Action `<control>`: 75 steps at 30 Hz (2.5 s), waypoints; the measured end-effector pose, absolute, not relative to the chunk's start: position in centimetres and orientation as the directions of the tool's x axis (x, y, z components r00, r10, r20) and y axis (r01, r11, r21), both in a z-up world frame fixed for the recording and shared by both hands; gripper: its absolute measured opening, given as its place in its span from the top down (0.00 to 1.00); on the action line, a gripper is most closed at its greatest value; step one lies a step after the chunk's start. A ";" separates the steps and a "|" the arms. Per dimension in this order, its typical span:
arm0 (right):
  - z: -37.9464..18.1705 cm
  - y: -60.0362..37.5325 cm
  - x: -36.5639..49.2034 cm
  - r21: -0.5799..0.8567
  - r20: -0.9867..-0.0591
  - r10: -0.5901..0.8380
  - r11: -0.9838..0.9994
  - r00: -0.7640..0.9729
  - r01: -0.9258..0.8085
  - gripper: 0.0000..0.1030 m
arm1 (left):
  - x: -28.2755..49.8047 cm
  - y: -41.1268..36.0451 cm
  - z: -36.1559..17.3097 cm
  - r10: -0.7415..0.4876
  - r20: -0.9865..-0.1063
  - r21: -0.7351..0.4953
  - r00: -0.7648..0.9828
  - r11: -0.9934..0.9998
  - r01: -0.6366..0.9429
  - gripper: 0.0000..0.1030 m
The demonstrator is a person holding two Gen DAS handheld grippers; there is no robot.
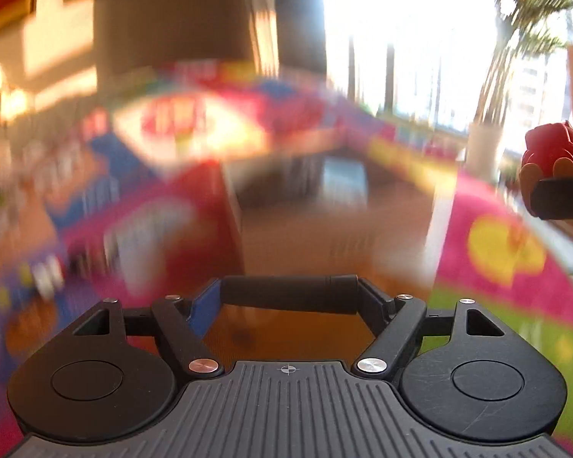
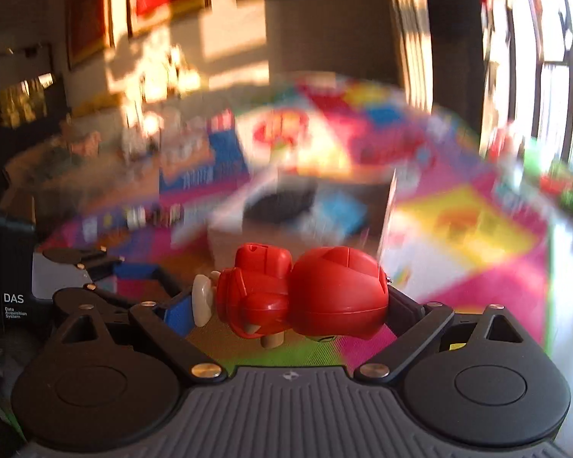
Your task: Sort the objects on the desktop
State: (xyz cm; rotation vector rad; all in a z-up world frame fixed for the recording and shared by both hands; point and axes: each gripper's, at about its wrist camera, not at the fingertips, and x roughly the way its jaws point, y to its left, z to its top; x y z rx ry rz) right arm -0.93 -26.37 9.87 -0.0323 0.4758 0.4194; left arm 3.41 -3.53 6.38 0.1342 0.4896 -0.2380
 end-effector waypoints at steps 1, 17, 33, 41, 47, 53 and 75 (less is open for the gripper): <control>11.3 -26.9 -1.4 0.044 -0.406 0.375 0.919 0.833 -0.393 0.07 | 3.4 -3.9 7.9 -0.192 -0.432 0.098 0.881 0.961 0.258 0.22; 14.2 -30.2 2.4 0.109 -0.285 0.342 0.940 0.896 -0.324 0.07 | 7.9 -4.5 5.5 -0.173 -0.459 0.110 0.871 0.962 0.249 0.05; 8.1 -20.5 18.4 0.337 -0.548 0.475 0.879 0.688 -0.338 0.05 | 4.7 5.1 1.3 -0.064 -0.534 -0.055 0.843 0.998 0.041 0.03; 9.1 -21.2 17.4 0.292 -0.520 0.423 0.905 0.742 -0.310 0.03 | 4.5 5.6 0.8 -0.096 -0.530 -0.099 0.842 0.994 0.050 0.02; 9.8 -17.2 17.0 0.259 -0.548 0.458 0.888 0.700 -0.379 0.03 | 4.3 6.3 1.0 -0.054 -0.519 -0.104 0.853 0.995 0.000 0.01; 9.6 -7.7 16.5 0.151 -0.608 0.524 0.814 0.597 -0.561 0.16 | 3.6 11.2 1.7 0.273 -0.483 -0.002 0.832 0.950 -0.312 0.01; 6.0 1.9 17.2 0.059 -0.651 0.564 0.705 0.508 -0.707 0.43 | 3.1 14.5 0.9 0.239 -0.535 -0.094 0.810 0.936 -0.338 0.01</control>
